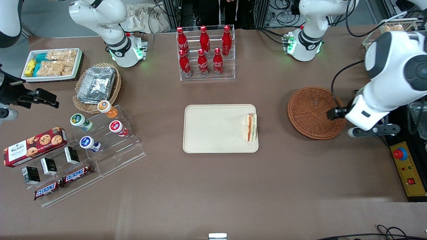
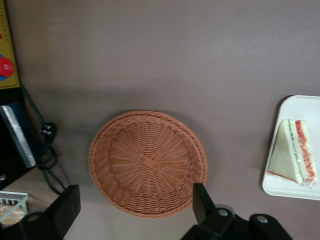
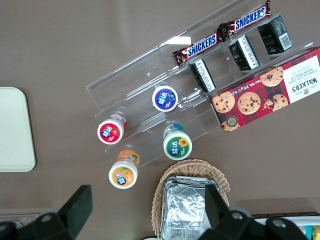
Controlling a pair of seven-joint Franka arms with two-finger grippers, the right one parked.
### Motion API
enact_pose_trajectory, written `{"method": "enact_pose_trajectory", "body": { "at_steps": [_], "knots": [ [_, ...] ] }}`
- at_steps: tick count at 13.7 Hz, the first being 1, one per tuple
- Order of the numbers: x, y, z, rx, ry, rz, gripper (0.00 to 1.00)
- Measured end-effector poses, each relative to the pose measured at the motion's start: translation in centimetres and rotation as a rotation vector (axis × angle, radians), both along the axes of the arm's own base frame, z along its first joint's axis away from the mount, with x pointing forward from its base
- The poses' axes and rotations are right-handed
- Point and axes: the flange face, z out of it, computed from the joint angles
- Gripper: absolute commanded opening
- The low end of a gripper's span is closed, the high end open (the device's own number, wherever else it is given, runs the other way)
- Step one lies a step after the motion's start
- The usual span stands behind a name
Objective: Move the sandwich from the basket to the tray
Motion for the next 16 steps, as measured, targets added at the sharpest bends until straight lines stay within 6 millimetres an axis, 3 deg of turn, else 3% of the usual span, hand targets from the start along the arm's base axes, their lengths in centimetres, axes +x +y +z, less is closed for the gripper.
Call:
{"method": "enact_pose_trajectory", "body": {
  "at_steps": [8, 16],
  "knots": [
    [0.3, 4.3, 6.5, -0.043, -0.071, -0.087, 1.0],
    [0.2, 4.3, 6.8, -0.045, -0.072, -0.091, 1.0]
  ]
}}
